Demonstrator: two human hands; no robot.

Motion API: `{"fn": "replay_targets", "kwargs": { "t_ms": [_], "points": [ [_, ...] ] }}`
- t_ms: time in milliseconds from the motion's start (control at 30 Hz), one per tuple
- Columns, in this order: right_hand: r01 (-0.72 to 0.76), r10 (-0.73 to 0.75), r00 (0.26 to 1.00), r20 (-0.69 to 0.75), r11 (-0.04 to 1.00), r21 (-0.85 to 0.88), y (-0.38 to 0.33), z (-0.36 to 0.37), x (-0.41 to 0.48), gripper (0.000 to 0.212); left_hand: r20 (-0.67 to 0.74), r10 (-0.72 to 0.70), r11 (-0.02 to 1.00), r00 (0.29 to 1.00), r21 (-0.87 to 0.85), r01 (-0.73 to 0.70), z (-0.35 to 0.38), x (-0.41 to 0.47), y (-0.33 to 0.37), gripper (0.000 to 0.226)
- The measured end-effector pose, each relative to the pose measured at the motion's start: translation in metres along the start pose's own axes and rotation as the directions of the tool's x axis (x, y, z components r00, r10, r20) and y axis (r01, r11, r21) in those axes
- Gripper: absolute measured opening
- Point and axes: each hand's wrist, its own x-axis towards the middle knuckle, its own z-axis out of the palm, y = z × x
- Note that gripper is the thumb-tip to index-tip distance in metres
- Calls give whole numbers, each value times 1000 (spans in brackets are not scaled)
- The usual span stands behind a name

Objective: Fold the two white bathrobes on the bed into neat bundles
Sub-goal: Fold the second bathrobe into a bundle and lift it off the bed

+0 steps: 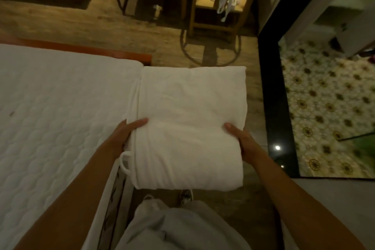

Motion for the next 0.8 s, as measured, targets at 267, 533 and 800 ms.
{"fn": "replay_targets", "kwargs": {
  "t_ms": [267, 533, 800],
  "points": [
    [70, -50, 985, -163, 991, 117, -57, -109, 55, 95, 133, -80, 990, 988, 124, 64, 136, 102, 70, 80],
    [151, -71, 949, -309, 958, 243, -144, -202, 138, 93, 205, -162, 959, 965, 264, 105, 276, 236, 167, 101],
    [266, -84, 892, -445, 893, 364, -237, -308, 193, 89, 296, -211, 918, 932, 386, 86, 459, 350, 258, 91]
  ]
}}
